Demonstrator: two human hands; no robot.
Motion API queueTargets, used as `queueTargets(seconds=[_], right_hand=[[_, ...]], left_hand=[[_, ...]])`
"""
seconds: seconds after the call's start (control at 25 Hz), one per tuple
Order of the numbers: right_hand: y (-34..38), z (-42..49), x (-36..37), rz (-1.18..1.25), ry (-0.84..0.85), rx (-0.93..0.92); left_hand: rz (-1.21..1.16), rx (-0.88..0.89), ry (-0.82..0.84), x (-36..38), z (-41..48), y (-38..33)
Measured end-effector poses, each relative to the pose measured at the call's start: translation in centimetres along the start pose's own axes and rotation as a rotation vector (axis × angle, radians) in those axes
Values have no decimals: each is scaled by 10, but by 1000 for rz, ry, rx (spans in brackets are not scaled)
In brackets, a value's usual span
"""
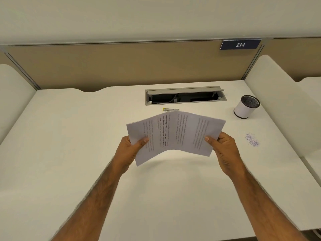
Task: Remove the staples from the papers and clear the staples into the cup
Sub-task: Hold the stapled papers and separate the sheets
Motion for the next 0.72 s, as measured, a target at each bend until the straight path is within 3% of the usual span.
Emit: queueTargets(seconds=[0.12, 0.52, 0.72], right_hand=[[0, -2, -3, -3, -54, -33], [-14, -5, -6, -3, -87, -57], [-51, -15, -8, 2, -112, 71]], left_hand=[[6, 76, -118, -5, -2, 1], [21, 66, -112, -2, -2, 24], [111, -40, -106, -3, -8, 72]])
Point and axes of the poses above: each hand's wrist, its own z-axis towards the middle knuckle, its own x-axis out of the palm, y = z × x, the point moved 7 cm from there along z, towards the middle knuckle, and after that the axes turned 5 degrees about -y, right-handed, at the moved point
